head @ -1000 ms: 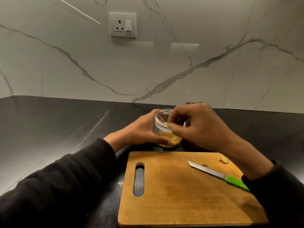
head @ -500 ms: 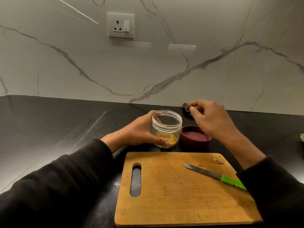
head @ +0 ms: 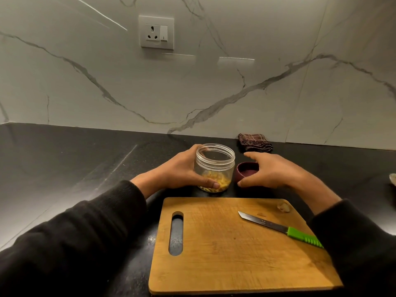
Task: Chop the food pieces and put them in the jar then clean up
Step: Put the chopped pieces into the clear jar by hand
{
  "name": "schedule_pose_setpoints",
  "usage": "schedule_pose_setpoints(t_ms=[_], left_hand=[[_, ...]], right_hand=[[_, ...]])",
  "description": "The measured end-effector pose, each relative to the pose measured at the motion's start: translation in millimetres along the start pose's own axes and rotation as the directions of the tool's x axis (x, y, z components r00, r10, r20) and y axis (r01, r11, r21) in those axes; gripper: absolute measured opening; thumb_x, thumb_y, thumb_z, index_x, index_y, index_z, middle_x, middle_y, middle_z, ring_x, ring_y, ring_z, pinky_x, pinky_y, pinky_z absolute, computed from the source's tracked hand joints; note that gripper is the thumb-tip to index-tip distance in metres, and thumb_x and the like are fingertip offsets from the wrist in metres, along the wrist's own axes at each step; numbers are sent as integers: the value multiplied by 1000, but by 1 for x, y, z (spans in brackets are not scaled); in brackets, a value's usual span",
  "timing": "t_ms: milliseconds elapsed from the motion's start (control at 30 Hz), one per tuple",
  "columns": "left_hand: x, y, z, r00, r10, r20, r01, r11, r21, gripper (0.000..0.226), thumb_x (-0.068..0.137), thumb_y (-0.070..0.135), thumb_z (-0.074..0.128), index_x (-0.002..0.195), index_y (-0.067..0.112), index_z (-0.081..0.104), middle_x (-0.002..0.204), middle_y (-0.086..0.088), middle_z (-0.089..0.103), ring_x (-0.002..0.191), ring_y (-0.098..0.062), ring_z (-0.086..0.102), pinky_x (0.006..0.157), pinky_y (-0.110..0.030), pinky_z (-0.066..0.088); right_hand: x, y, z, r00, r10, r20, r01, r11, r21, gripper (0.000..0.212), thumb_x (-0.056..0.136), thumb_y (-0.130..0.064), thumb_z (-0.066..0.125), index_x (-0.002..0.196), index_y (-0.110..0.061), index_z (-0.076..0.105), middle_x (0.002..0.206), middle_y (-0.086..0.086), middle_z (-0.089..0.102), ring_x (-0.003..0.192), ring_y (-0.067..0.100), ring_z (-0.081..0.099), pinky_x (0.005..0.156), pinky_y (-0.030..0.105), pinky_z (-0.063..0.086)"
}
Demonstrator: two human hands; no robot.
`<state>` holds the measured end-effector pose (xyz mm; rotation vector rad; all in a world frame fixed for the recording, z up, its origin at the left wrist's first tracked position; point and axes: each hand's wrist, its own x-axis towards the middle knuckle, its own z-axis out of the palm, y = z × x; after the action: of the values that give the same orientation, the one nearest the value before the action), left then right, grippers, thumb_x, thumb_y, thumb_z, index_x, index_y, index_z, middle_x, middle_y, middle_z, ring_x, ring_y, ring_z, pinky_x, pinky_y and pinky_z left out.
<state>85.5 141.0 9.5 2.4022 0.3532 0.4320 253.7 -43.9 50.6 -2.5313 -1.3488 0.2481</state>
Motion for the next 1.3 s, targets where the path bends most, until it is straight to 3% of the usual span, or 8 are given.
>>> schedule_pose_setpoints(t_ms=[167, 333, 433, 500, 633, 767, 1100, 1300], left_hand=[[0, 0, 0, 1000, -6, 3, 6, 1000, -9, 101, 67, 44, 89, 147, 27, 31, 131, 16, 50, 123, -4, 49, 103, -24, 41], [1, 0, 1, 1000, -1, -2, 1, 1000, -15, 102, 66, 45, 89, 147, 27, 31, 135, 14, 51, 124, -5, 49, 101, -22, 40], [1, -1, 1, 1000, 3, -4, -3, 1000, -30, 101, 65, 46, 90, 146, 29, 32, 132, 16, 53, 122, -3, 51, 102, -24, 43], [2, -3, 1, 1000, -2, 2, 2, 998, -58, 103, 64, 49, 91, 147, 30, 32, 131, 16, 55, 121, -2, 54, 105, -30, 46], [0, -4, 1, 1000, 21, 8, -20, 992, -126, 109, 59, 55, 90, 147, 33, 30, 134, 13, 56, 123, -5, 56, 106, -40, 49], [0, -1, 1, 998, 60, -8, -60, 972, -227, 100, 65, 36, 93, 146, 33, 34, 133, 12, 58, 122, -6, 57, 106, -40, 49], [-6, 10, -6, 994, 95, 47, -65, 894, -443, 83, 79, 13, 82, 145, 31, 37, 133, 4, 59, 118, -8, 62, 97, -27, 53], [-9, 12, -11, 989, 88, 121, -1, 812, -583, 96, 55, 43, 93, 138, 37, 45, 124, 4, 67, 119, -20, 63, 94, -33, 55]], right_hand=[[-5, -3, -8, 886, 2, -464, 130, 959, 251, 84, 82, -51, 75, 151, -38, 30, 139, 12, 32, 116, 31, 45, 87, 35, 45], [-11, -18, -6, 734, -53, -677, 525, 676, 517, 67, 74, -66, 69, 128, -34, 46, 128, 9, 41, 106, 21, 57, 77, 35, 60], [-14, -25, 1, 774, -169, -610, 582, 570, 580, 73, 72, -56, 81, 119, -17, 41, 117, 5, 54, 99, 15, 66, 75, 31, 62], [-14, -27, 7, 790, -250, -559, 575, 617, 537, 71, 66, -47, 81, 113, -9, 44, 111, 0, 58, 95, 11, 67, 73, 27, 61], [-9, -23, 16, 788, -339, -514, 587, 665, 462, 59, 61, -55, 82, 94, -15, 53, 120, 1, 64, 110, 17, 64, 82, 41, 61], [-7, -25, 17, 775, -389, -498, 598, 705, 381, 50, 61, -54, 81, 85, -21, 53, 125, 0, 61, 117, 16, 57, 87, 40, 59], [-5, -14, 4, 845, -403, -352, 534, 586, 610, 93, 63, -32, 86, 145, -35, 41, 137, -5, 47, 121, 11, 54, 91, 24, 55], [-9, -13, 1, 834, -457, -308, 533, 525, 664, 98, 66, -23, 80, 152, -37, 35, 140, -9, 43, 120, 5, 52, 85, 15, 53]])
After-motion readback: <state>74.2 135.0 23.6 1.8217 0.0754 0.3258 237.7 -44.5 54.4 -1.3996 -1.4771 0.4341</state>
